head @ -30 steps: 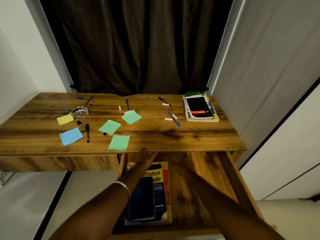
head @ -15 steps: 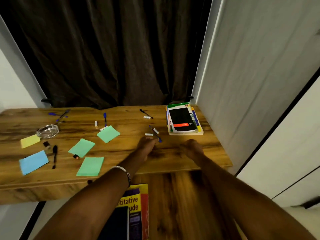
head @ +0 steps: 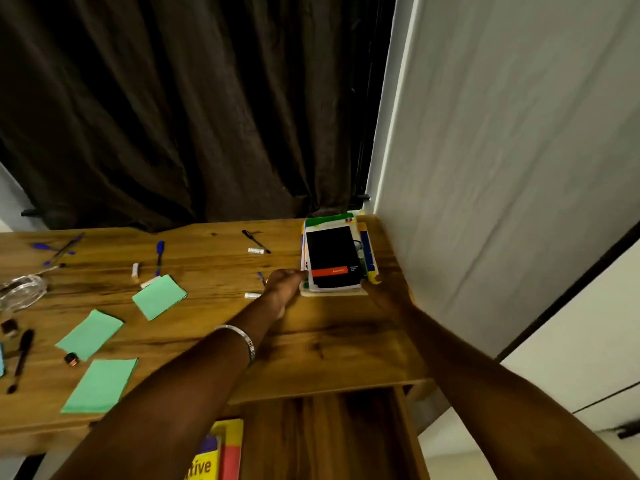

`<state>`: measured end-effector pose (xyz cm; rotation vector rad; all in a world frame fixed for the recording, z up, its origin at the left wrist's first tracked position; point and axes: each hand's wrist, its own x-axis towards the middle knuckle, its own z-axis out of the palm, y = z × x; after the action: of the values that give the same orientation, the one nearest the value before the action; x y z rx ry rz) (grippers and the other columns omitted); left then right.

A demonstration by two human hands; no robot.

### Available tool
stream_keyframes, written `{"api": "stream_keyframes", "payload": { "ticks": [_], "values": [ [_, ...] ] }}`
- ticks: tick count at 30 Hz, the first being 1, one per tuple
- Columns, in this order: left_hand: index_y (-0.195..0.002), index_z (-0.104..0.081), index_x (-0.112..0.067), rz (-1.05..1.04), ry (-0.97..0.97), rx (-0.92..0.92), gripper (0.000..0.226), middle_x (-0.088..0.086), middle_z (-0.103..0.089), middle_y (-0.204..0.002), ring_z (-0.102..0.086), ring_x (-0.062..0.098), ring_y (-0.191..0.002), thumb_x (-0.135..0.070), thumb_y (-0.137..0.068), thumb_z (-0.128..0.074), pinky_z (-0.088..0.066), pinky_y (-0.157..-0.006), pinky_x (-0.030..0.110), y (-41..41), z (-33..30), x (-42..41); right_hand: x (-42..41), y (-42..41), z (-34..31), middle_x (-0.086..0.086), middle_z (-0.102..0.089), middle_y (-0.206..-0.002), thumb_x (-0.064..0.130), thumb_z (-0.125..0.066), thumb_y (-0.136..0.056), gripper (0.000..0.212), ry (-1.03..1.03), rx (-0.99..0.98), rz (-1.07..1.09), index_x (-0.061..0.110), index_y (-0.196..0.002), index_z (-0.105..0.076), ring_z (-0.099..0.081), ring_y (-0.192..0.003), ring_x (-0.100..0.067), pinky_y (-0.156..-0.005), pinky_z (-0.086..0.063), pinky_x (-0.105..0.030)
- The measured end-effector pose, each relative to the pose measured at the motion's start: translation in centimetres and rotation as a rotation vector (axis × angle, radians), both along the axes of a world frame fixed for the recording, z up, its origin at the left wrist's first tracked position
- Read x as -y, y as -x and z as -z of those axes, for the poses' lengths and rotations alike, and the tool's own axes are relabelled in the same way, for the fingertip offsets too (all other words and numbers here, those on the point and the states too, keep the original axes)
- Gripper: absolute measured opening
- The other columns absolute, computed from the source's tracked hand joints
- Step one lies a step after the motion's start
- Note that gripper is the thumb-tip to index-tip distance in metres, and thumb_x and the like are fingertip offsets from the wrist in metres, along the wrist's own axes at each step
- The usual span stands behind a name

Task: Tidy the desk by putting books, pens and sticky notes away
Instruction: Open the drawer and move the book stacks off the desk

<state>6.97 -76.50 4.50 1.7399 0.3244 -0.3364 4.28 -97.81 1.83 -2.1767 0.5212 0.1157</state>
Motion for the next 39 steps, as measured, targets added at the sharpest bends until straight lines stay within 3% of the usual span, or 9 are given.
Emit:
{"api": "stream_keyframes", "payload": {
  "ticks": [5,8,12,17,22,27,31,35,39],
  "values": [
    [-0.076,-0.059,-0.023,0.003,-0.041,-0.003,0.015,-0.005,-0.055,-0.074,-0.048,0.011,-0.065,-0.030,-0.089,-0.064,-0.039,-0.058,0.026,-3.2,0.5,1.5,1.6,-3.5,1.3,-0.011,-0.054,-0.133,0.032,-0.064,-0.090,0.052,-0.190,0.005,0.051,0.008,-0.134,-0.049,-0.054,-0.119,-0.029,-0.098,-0.046,-0.035],
    [-0.089,-0.065,-0.018,0.013,-0.053,-0.009,0.012,-0.003,-0.060,-0.082,-0.054,0.014,-0.075,-0.029,-0.090,-0.062,-0.040,-0.075,0.028,-5.0,1.1,2.0,1.9,-5.7,2.1,-0.013,-0.052,-0.138,0.027,-0.065,-0.090,0.054,-0.241,0.007,0.047,0.008,-0.137,-0.046,-0.055,-0.121,-0.031,-0.095,-0.048,-0.034],
    [-0.100,-0.068,-0.009,0.020,-0.089,-0.030,0.030,0.005,-0.064,-0.096,-0.057,0.024,-0.094,-0.036,-0.089,-0.061,-0.040,-0.081,0.030,-7.6,2.4,2.1,2.2,-8.5,3.1,-0.013,-0.048,-0.142,0.023,-0.069,-0.087,0.062,-0.290,-0.010,0.070,0.009,-0.140,-0.040,-0.051,-0.126,-0.031,-0.100,-0.047,-0.036],
    [-0.115,-0.065,-0.010,0.018,-0.083,-0.054,0.036,0.010,-0.064,-0.111,-0.056,0.025,-0.098,-0.036,-0.089,-0.062,-0.042,-0.082,0.031,-9.9,3.8,2.6,2.4,-10.5,4.6,-0.012,-0.052,-0.137,0.029,-0.072,-0.084,0.066,-0.340,-0.050,0.101,0.009,-0.139,-0.041,-0.054,-0.123,-0.031,-0.097,-0.050,-0.040],
    [-0.120,-0.059,0.001,0.035,-0.048,-0.051,0.036,0.020,-0.060,-0.125,-0.055,0.032,-0.115,-0.022,-0.092,-0.060,-0.041,-0.081,0.027,-11.2,4.4,4.0,3.8,-13.0,7.8,-0.011,-0.052,-0.139,0.058,-0.079,-0.063,0.100,-0.366,-0.113,0.120,0.016,-0.144,-0.035,-0.057,-0.118,-0.031,-0.090,-0.055,-0.045],
    [-0.122,-0.057,0.005,0.040,-0.004,-0.066,0.034,0.022,-0.058,-0.128,-0.054,0.034,-0.120,-0.010,-0.092,-0.060,-0.046,-0.090,0.034,-11.2,3.9,4.7,3.3,-12.7,6.0,-0.011,-0.055,-0.135,0.032,-0.079,-0.077,0.072,-0.482,-0.106,0.159,0.012,-0.138,-0.045,-0.054,-0.121,-0.030,-0.087,-0.047,-0.034],
    [-0.111,-0.061,-0.003,0.033,0.028,-0.087,0.024,0.018,-0.059,-0.127,-0.062,0.034,-0.101,-0.002,-0.087,-0.064,-0.047,-0.070,0.035,-11.7,4.7,4.8,3.4,-12.8,6.3,-0.006,-0.048,-0.142,0.029,-0.080,-0.075,0.079,-0.539,-0.147,0.148,0.014,-0.141,-0.040,-0.045,-0.130,-0.031,-0.098,-0.041,-0.040],
    [-0.124,-0.055,0.003,0.000,0.062,-0.147,0.041,0.013,-0.059,-0.127,-0.052,0.037,-0.123,0.005,-0.084,-0.064,-0.042,-0.104,0.043,-12.2,5.3,5.1,3.5,-13.1,6.9,-0.007,-0.050,-0.139,0.024,-0.084,-0.070,0.082,-0.561,-0.139,0.173,0.012,-0.140,-0.042,-0.047,-0.129,-0.031,-0.097,-0.040,-0.038],
    [-0.122,-0.056,0.003,-0.033,0.105,-0.187,0.043,0.018,-0.058,-0.130,-0.052,0.036,-0.124,0.004,-0.081,-0.067,-0.040,-0.108,0.047,-12.5,6.1,5.3,3.1,-12.9,7.0,-0.011,-0.046,-0.144,0.019,-0.085,-0.069,0.087,-0.545,-0.128,0.205,0.009,-0.141,-0.038,-0.043,-0.132,-0.032,-0.103,-0.040,-0.040]
  ]
}}
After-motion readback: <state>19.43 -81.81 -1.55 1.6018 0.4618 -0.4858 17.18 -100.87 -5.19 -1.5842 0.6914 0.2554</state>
